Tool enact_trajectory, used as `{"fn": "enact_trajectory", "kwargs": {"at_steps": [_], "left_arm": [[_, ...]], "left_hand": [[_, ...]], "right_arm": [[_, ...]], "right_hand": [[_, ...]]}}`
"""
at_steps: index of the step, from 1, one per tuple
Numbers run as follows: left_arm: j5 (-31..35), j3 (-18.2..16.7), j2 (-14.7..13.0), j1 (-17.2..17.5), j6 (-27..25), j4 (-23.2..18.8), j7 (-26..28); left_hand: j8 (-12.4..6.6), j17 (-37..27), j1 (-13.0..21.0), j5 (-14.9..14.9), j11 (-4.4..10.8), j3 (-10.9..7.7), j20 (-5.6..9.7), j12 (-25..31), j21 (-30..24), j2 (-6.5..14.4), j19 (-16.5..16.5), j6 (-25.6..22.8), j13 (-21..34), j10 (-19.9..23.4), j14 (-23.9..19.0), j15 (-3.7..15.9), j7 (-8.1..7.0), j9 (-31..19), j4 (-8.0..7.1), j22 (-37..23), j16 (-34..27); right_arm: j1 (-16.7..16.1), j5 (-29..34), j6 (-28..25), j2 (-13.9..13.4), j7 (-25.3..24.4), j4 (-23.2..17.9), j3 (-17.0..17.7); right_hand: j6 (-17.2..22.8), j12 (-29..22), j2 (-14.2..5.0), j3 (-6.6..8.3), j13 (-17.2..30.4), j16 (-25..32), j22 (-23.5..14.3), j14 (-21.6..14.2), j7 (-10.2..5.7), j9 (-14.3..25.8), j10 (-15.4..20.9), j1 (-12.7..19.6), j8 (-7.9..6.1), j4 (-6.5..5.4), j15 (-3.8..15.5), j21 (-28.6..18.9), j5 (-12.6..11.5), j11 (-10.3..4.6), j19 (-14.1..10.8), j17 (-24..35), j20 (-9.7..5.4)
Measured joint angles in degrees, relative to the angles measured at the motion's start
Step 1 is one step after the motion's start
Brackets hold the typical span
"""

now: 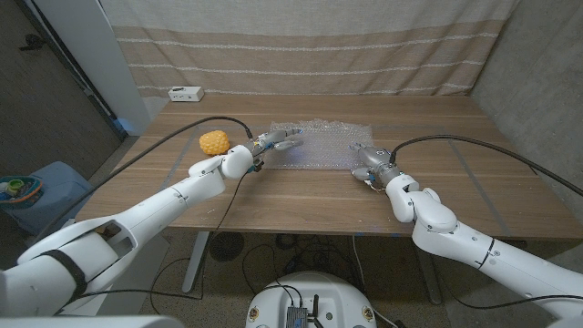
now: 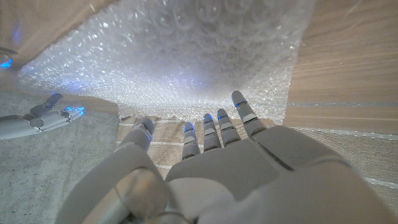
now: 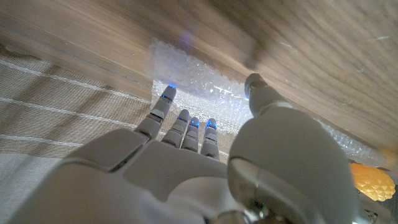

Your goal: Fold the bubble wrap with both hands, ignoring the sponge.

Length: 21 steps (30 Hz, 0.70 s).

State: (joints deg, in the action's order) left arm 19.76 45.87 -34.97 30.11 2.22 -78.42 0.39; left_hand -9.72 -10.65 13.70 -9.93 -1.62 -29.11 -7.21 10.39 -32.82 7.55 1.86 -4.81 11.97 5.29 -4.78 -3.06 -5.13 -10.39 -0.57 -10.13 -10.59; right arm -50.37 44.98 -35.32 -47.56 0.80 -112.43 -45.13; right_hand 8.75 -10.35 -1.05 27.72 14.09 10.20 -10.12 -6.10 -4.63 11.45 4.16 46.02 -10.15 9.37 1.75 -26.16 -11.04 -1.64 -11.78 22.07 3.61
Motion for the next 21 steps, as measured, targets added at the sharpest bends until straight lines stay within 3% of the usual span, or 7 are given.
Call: {"fn": "enact_trajectory", "kwargs": {"at_steps": [6,14,19,21], "left_arm": [[-0.39,0.43,0.01,-0.59,0.02,0.64,-0.88],[-0.67,1.34,0.06,-1.68,-0.69,1.29,-3.39],[-0.82,2.06,0.24,-2.52,-0.72,2.05,-5.26],[-0.88,2.43,0.34,-2.91,-0.64,2.48,-5.78]], "left_hand": [[0.00,0.00,-0.91,0.00,0.00,0.24,0.04,0.02,0.01,-0.29,1.01,0.61,-0.13,-0.44,0.00,0.00,-0.01,0.00,-0.68,0.02,-0.22],[0.00,0.00,-2.28,0.00,0.20,0.83,0.29,0.22,0.27,-0.29,1.83,3.19,-0.34,-1.24,-0.22,0.21,1.34,0.00,-1.27,0.18,-0.22],[0.00,0.27,-2.73,-0.25,0.61,0.94,0.32,0.44,0.45,-0.74,1.86,4.29,-0.53,-1.65,-0.12,0.75,1.62,-0.01,-1.80,0.17,-0.22],[0.00,0.27,-2.73,-0.25,0.61,0.94,0.59,0.44,0.50,-0.75,2.13,4.29,-0.53,-1.65,-0.21,0.84,1.62,-0.01,-1.80,0.15,-0.22]], "right_arm": [[0.89,3.08,0.09,1.23,-0.30,2.60,-1.42],[1.37,4.28,1.27,2.95,-3.29,5.92,-1.95],[1.79,4.96,2.46,4.40,-6.66,9.08,-2.50],[2.07,5.83,3.63,4.95,-9.71,10.54,-2.83]], "right_hand": [[-0.49,0.00,0.21,0.25,0.00,0.00,0.00,0.61,0.13,0.00,-0.31,1.15,0.00,0.23,0.00,0.00,-0.26,-0.31,0.18,-0.29,-0.21],[0.87,-0.90,-0.27,0.60,-0.38,0.46,-0.01,0.90,-0.29,0.00,-0.24,3.73,-0.90,0.83,0.31,0.53,-0.68,-0.35,-0.36,-1.08,-2.04],[6.05,-2.71,-1.44,0.84,-0.96,2.22,-0.01,-2.57,-1.07,-0.26,4.47,5.98,-2.68,0.60,0.40,0.52,-0.69,-1.27,-3.09,-1.83,-3.18],[9.62,-3.71,-1.82,0.78,-1.25,3.27,-0.01,-5.39,-1.74,-0.27,7.70,6.95,-3.59,0.54,0.44,-0.01,-0.69,-1.73,-5.52,-2.18,-3.60]]}}
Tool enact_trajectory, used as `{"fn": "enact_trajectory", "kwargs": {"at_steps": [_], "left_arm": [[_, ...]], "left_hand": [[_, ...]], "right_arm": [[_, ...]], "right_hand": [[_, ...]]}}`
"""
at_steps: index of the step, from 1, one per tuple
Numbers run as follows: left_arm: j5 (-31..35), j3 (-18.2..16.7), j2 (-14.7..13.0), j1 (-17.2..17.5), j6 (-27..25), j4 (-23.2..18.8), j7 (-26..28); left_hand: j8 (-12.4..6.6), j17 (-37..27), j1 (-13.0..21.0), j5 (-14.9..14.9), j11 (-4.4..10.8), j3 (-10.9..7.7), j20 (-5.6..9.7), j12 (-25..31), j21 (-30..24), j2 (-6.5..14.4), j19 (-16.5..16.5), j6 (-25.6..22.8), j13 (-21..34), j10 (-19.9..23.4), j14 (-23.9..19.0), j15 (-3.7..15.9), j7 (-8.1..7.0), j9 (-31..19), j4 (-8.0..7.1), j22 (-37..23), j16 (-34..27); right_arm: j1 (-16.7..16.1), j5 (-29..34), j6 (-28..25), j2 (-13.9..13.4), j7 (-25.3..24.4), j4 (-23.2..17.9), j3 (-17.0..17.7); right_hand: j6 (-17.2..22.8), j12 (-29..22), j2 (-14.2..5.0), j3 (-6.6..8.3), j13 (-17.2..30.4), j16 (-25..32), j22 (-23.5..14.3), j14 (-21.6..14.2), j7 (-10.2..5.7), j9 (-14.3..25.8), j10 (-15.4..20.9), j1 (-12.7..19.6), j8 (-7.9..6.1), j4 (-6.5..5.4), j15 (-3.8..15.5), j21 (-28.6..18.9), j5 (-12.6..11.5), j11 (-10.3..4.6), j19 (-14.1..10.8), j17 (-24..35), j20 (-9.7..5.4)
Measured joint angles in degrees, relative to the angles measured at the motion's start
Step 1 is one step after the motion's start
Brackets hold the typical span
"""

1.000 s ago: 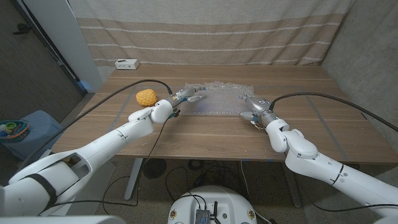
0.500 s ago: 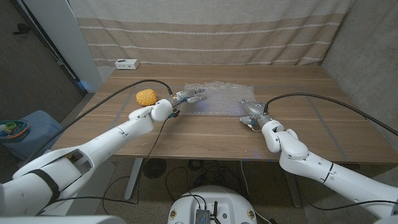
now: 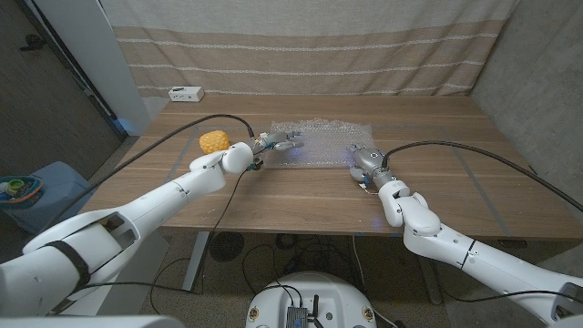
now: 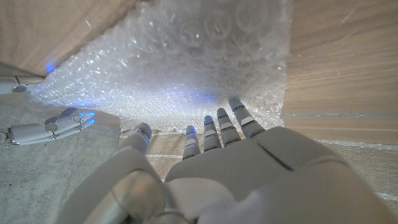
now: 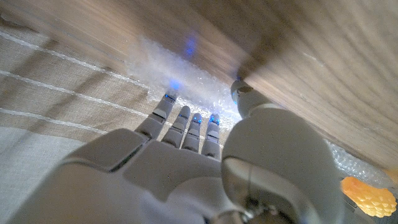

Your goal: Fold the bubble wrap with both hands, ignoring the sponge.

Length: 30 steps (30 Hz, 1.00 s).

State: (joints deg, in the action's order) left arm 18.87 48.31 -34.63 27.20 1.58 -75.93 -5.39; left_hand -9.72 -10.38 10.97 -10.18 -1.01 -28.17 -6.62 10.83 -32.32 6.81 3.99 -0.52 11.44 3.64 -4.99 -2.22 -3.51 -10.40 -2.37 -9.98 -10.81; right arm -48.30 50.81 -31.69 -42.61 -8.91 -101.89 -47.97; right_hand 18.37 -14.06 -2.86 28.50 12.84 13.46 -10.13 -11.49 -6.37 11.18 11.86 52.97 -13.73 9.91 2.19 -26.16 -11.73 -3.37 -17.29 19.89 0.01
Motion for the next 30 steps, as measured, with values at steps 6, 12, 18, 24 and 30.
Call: {"fn": "enact_trajectory", "kwargs": {"at_steps": [6,12,18,24,30], "left_arm": [[-0.24,0.44,-0.01,-0.49,0.55,0.35,-1.34],[-0.53,0.51,-0.40,-0.53,1.01,0.00,-2.27],[-0.82,0.42,-0.78,-0.35,1.27,-0.46,-2.83],[-1.05,0.15,-1.25,0.10,1.39,-1.00,-3.12],[-1.88,-0.45,-1.52,0.67,1.47,-1.44,-3.18]], "left_hand": [[0.00,0.00,-0.30,0.00,0.00,0.24,0.08,0.00,0.40,-0.30,-0.09,0.62,0.00,0.00,0.31,0.31,0.01,0.00,-0.24,-0.02,0.00],[0.00,0.00,-0.64,-0.22,0.00,0.47,0.31,0.00,0.76,0.02,0.09,0.62,0.01,0.00,0.31,0.31,0.01,0.00,-0.47,-0.01,0.00],[0.00,-0.01,-1.28,-0.21,0.00,0.47,0.52,0.00,0.90,0.08,-0.12,0.62,-0.25,0.01,0.31,0.31,0.01,-0.01,-0.47,-0.01,0.00],[-0.25,-0.01,-1.51,-0.43,-0.30,0.71,0.50,0.22,0.94,-0.15,-0.11,1.50,-0.27,-0.30,0.31,0.30,1.77,-0.01,-0.71,-0.01,0.00],[0.01,0.26,-2.06,-0.43,-0.94,0.89,0.67,0.22,1.02,-0.71,0.07,4.20,-0.26,-0.89,0.31,0.30,4.65,0.29,-0.89,-0.02,0.00]], "right_arm": [[1.01,1.97,2.45,1.85,-7.94,5.55,-1.13],[2.30,3.75,5.55,3.00,-17.62,10.39,-1.94],[4.31,5.75,9.18,3.69,-26.71,14.68,-3.07],[6.40,7.42,11.83,4.26,-31.58,17.68,-4.09],[9.08,8.88,14.95,5.26,-38.08,21.32,-5.55]], "right_hand": [[24.43,-4.30,-2.23,-1.03,-0.87,5.71,-0.15,-14.09,-0.24,-0.16,18.19,3.72,-6.73,-0.56,0.35,-2.19,0.71,-2.16,-8.51,-0.87,-0.71],[35.00,-5.66,-3.98,-1.93,-1.14,8.16,-0.15,-18.41,1.26,-0.28,26.04,5.46,-9.80,-0.52,0.57,-2.90,1.14,-3.27,-10.88,-0.23,-1.74],[35.88,-5.68,-4.31,-1.93,-1.14,8.37,-0.42,-18.62,1.35,-0.28,26.95,5.80,-9.80,-0.52,0.79,-3.34,1.14,-3.39,-11.39,-0.06,-2.26],[36.61,-5.68,-4.01,-1.93,-1.13,8.37,-0.41,-18.92,1.04,-0.31,26.94,6.09,-10.02,-0.52,0.67,-3.34,1.14,-3.39,-11.60,-0.23,-2.46],[37.34,-5.64,-4.01,-2.17,-1.13,8.37,-0.41,-18.92,0.93,-0.34,27.25,6.70,-10.02,-0.28,0.67,-3.34,1.14,-3.70,-11.80,-0.23,-2.67]]}}
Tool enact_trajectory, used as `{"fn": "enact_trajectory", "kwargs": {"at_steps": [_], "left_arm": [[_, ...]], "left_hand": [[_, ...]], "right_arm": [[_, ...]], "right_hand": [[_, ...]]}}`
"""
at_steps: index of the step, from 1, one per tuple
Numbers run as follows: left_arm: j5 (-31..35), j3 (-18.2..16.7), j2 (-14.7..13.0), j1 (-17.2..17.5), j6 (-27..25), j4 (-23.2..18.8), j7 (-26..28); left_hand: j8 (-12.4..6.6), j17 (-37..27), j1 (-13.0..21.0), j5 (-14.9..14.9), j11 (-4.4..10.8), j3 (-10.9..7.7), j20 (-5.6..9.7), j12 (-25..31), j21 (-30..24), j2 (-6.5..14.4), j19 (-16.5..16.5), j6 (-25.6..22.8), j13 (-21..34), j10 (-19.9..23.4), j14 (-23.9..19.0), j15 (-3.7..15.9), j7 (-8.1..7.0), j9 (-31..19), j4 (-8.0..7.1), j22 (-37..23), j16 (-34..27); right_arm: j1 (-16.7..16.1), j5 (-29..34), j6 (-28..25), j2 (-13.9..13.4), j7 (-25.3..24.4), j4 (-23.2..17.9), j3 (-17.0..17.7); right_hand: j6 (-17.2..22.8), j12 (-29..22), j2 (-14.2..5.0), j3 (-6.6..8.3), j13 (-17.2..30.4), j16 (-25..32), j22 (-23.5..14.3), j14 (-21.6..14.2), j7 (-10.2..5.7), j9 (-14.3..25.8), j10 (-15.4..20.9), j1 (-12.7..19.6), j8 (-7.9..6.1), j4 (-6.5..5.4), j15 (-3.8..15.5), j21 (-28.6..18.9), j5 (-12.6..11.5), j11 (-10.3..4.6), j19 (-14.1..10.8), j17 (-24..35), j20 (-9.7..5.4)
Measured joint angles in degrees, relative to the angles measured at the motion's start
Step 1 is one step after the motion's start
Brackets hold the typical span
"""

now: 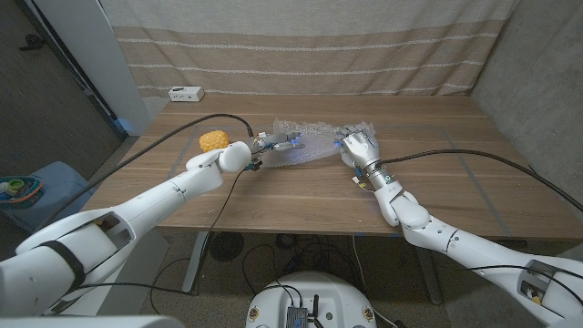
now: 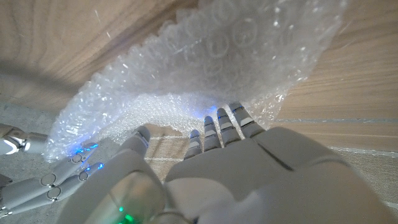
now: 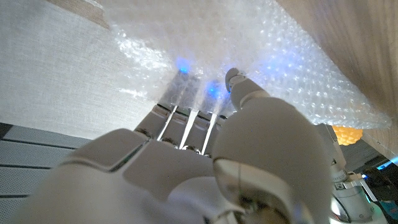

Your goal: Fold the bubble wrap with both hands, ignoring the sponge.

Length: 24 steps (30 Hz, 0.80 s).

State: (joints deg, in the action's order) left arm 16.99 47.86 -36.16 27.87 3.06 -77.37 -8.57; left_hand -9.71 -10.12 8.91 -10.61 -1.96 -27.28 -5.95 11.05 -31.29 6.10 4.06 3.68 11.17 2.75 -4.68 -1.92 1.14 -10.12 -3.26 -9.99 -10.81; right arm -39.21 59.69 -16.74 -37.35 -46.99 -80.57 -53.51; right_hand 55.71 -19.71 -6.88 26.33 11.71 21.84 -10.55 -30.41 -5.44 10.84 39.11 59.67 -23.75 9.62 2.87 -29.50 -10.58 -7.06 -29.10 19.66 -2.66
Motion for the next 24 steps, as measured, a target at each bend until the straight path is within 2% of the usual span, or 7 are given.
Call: {"fn": "enact_trajectory", "kwargs": {"at_steps": [2,3,5,13,17,20,24], "left_arm": [[-0.38,-0.26,-0.06,0.25,0.12,-0.01,-0.04],[-0.73,-0.37,-0.08,0.33,0.23,0.00,-0.08],[-1.32,-0.62,-0.09,0.54,0.46,0.10,-0.13],[-5.07,-2.00,0.32,1.26,1.61,1.55,-0.76],[-8.65,-2.98,1.27,1.60,2.72,3.14,-1.48],[-11.50,-3.67,2.16,1.99,3.77,4.90,-2.13],[-16.09,-4.53,3.16,2.28,5.29,6.85,-3.14]], "left_hand": [[0.00,0.00,-0.05,0.00,-0.19,0.00,0.06,0.00,0.28,-0.06,0.06,0.00,0.00,0.19,0.00,0.00,0.18,0.00,0.00,0.00,0.00],[0.00,0.00,-0.05,0.00,-0.30,0.00,0.07,0.00,0.30,-0.06,0.07,-0.13,0.00,0.08,0.00,0.00,0.31,0.00,0.00,0.00,0.00],[0.00,0.00,-0.20,0.00,-0.49,0.00,0.07,0.00,0.32,-0.20,0.07,-0.23,0.00,-0.11,0.00,0.00,0.40,0.00,0.00,0.00,0.00],[-0.68,0.00,-0.57,-0.21,-1.21,0.23,0.38,0.44,0.71,-0.58,0.35,-1.32,-0.11,0.61,-0.54,-0.54,1.49,-0.01,-0.23,0.01,0.00],[-0.84,-0.01,-0.95,-0.21,-1.76,0.62,1.01,0.45,0.75,-0.96,0.54,-1.67,-0.26,1.16,-1.13,-1.13,2.46,-0.01,-0.61,0.03,0.00],[-0.90,-0.01,-1.41,-0.21,-2.34,1.02,3.43,0.84,0.67,-1.42,-1.51,-2.07,-0.26,1.75,-1.47,-1.45,2.86,-0.01,-1.02,0.03,-0.18],[-0.90,0.00,-2.17,-0.43,-2.84,1.42,3.45,0.89,0.67,-1.86,-1.51,-2.37,-0.26,2.25,-1.97,-1.74,3.16,-0.01,-1.42,0.03,-0.22]], "right_arm": [[0.85,0.00,0.00,0.43,0.00,1.29,-0.46],[1.75,0.54,1.85,0.89,-3.06,2.57,-0.99],[2.65,0.93,3.16,1.30,-5.11,3.89,-1.63],[6.26,2.05,7.23,3.23,-10.58,8.93,-4.47],[8.24,2.77,9.36,4.58,-12.78,11.88,-6.20],[9.22,3.58,11.07,5.50,-14.02,13.75,-6.96],[10.25,4.68,13.09,7.03,-14.93,16.27,-7.16]], "right_hand": [[0.09,0.24,0.00,0.00,0.00,0.00,0.00,0.00,-0.09,0.00,0.20,0.00,0.00,0.00,0.00,0.00,0.00,-0.20,0.00,0.00,0.00],[0.09,0.24,0.00,0.00,0.00,0.00,0.00,0.00,-0.09,0.00,0.20,0.00,0.00,0.00,0.00,0.00,0.00,-0.20,0.00,0.00,0.00],[0.54,0.24,0.00,0.00,0.00,0.00,0.00,0.00,-0.26,-0.01,0.37,0.00,0.00,0.00,0.00,-0.28,0.00,-0.44,0.00,0.00,0.00],[1.11,0.24,0.30,-0.42,0.01,0.22,0.00,-0.53,-0.51,-0.14,0.80,0.77,0.01,0.43,0.13,-0.45,0.00,-1.26,0.00,0.17,0.00],[1.11,0.24,0.22,-0.66,0.01,0.44,0.01,-0.81,-0.51,-0.20,1.10,1.43,0.01,0.19,0.01,-0.45,-0.01,-1.55,0.01,0.45,0.00],[1.42,0.69,0.22,-0.88,0.01,0.44,0.01,-0.81,-0.81,-0.20,1.10,1.43,0.01,0.40,0.01,-0.45,0.00,-1.55,0.01,0.46,0.00],[1.42,1.04,0.23,-1.48,0.01,0.82,0.01,-1.33,-0.82,-0.20,0.56,2.03,0.28,0.22,0.10,-0.45,-0.23,-2.08,0.01,0.66,0.00]]}}
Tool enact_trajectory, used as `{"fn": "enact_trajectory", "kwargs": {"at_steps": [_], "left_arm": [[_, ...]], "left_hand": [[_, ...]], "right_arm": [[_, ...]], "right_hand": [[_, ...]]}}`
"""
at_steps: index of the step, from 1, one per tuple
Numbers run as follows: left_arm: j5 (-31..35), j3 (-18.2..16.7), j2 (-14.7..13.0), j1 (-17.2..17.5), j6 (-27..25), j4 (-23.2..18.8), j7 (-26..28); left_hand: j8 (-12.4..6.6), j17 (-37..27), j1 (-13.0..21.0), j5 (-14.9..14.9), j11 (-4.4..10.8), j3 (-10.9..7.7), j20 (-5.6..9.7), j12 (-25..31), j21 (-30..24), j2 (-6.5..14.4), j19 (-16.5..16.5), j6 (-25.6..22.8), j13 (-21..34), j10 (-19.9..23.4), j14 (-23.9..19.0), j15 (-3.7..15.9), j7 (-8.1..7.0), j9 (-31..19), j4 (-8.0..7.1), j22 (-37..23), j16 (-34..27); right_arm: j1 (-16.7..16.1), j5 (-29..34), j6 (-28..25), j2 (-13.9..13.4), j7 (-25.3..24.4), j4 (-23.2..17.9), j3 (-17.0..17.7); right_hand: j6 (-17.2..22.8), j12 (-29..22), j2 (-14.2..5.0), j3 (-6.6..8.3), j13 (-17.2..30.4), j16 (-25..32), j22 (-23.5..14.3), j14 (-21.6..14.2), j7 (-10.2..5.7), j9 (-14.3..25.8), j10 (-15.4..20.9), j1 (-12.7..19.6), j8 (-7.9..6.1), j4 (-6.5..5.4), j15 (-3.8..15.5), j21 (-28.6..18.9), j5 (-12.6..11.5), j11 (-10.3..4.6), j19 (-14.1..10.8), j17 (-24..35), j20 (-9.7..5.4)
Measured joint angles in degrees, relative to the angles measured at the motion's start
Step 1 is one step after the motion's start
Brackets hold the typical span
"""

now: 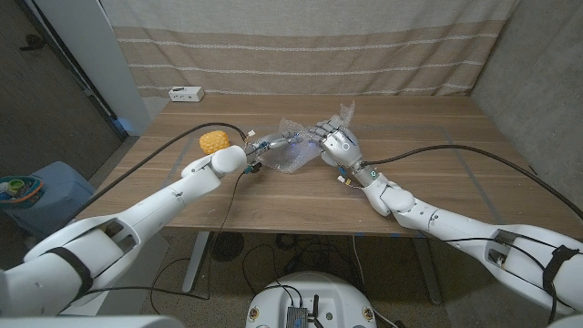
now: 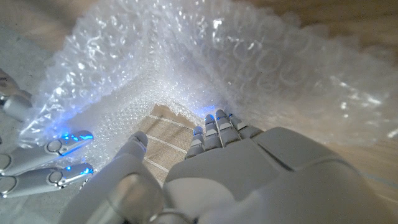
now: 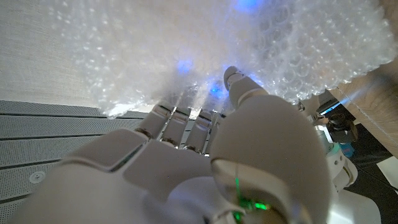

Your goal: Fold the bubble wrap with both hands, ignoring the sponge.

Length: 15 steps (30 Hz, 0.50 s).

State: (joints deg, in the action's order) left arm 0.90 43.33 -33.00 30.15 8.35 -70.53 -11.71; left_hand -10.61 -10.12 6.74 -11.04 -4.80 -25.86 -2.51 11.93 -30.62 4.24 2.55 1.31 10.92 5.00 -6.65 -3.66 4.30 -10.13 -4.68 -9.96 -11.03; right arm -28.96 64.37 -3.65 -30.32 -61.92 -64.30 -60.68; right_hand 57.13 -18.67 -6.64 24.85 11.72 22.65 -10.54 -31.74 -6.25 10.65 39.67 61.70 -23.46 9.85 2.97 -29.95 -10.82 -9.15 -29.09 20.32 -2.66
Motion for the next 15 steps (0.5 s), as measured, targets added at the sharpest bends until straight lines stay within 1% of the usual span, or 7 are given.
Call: {"fn": "enact_trajectory", "kwargs": {"at_steps": [2,3,5,8,10,13,15], "left_arm": [[-1.43,0.00,0.00,0.00,0.48,0.00,-0.30],[-2.84,-1.07,1.47,0.55,0.97,2.57,-0.56],[-4.23,-1.46,2.02,0.78,1.42,3.40,-0.79],[-7.49,-2.41,3.12,1.41,2.31,4.96,-1.09],[-8.68,-2.82,3.59,1.75,2.64,5.49,-1.11],[-11.11,-3.71,4.40,2.61,3.22,6.19,-1.12],[-12.40,-4.10,4.76,3.04,3.47,6.30,-1.03]], "left_hand": [[-0.22,0.00,-0.35,0.00,-0.34,0.08,0.01,0.00,0.00,0.07,0.00,-0.32,0.00,0.34,-0.01,0.00,0.32,0.00,-0.08,0.00,-0.22],[-0.22,0.00,-0.36,0.00,-0.41,0.26,0.27,0.14,0.00,0.06,0.16,-0.43,0.00,0.41,-0.10,0.10,0.40,0.00,-0.26,0.00,-0.22],[-0.43,0.00,-0.80,-0.22,-0.62,0.54,0.61,0.40,0.00,-0.38,0.00,-1.07,0.00,0.84,-0.20,0.19,0.36,0.00,-0.54,0.00,-0.23],[-0.44,0.00,-0.80,-0.22,-0.81,0.64,0.63,0.44,0.00,-0.38,0.01,-1.34,0.00,1.23,-0.20,0.20,0.09,0.00,-0.64,0.00,-0.24],[-0.44,0.01,-1.42,-0.22,-0.81,0.78,0.91,0.44,0.00,-0.36,0.29,-1.42,0.00,1.23,-0.30,0.30,0.01,0.00,-0.77,0.00,-0.27],[-0.44,0.01,-1.41,-0.22,-1.01,0.95,0.93,0.44,0.00,-0.37,0.31,-1.63,0.00,1.49,-0.32,0.31,-0.26,-0.01,-0.84,0.00,-0.29],[-0.31,0.00,-1.75,-0.22,-1.01,1.22,1.01,0.44,0.00,-0.71,0.40,-0.87,0.00,1.63,-0.41,0.40,-1.01,0.00,-0.79,0.00,-0.34]], "right_arm": [[0.25,0.00,0.00,0.57,0.00,0.90,0.07],[0.43,1.86,2.72,1.11,-0.76,1.67,0.31],[0.61,2.63,3.80,1.68,-0.99,2.50,0.73],[0.77,4.47,6.12,2.81,-1.33,3.91,2.00],[0.78,5.43,7.24,3.32,-1.46,4.46,2.73],[0.78,7.46,9.30,4.34,-1.67,5.39,4.45],[0.78,8.50,10.46,4.88,-1.74,5.86,5.32]], "right_hand": [[0.00,0.27,0.00,-0.18,0.00,0.03,0.00,0.00,0.00,0.00,-0.18,0.00,0.28,-0.14,0.00,0.00,0.00,-0.18,0.00,0.04,0.00],[0.00,0.27,0.00,-0.35,0.00,0.25,0.00,0.00,0.00,0.00,-0.21,0.00,0.44,-0.31,0.00,0.00,0.00,-0.21,0.01,0.16,-0.01],[0.00,0.37,-0.30,-0.62,0.00,0.25,0.00,0.00,0.00,0.00,-0.49,0.30,0.44,-0.34,0.00,0.00,0.00,-0.49,0.24,0.30,-0.20],[-0.01,0.70,-0.53,-0.98,0.00,0.25,-0.28,0.00,0.00,0.00,-0.49,0.53,0.84,-0.46,0.00,0.00,0.00,-0.49,0.44,0.30,0.00],[-0.01,0.70,-0.53,-1.13,0.01,0.46,-0.28,0.00,0.00,0.00,-0.72,0.53,0.87,-0.61,0.00,0.00,0.00,-0.71,0.75,0.49,-0.31],[-0.01,1.06,-0.55,-1.45,0.00,0.46,-0.28,0.00,0.00,0.01,-0.80,0.98,1.12,-0.46,0.00,0.00,0.00,-0.80,0.99,0.56,-0.07],[-0.01,1.20,-0.91,-1.69,0.01,0.46,-0.28,0.00,0.00,0.01,-1.11,1.36,1.33,-0.70,0.00,0.00,0.00,-1.10,1.07,0.56,0.01]]}}
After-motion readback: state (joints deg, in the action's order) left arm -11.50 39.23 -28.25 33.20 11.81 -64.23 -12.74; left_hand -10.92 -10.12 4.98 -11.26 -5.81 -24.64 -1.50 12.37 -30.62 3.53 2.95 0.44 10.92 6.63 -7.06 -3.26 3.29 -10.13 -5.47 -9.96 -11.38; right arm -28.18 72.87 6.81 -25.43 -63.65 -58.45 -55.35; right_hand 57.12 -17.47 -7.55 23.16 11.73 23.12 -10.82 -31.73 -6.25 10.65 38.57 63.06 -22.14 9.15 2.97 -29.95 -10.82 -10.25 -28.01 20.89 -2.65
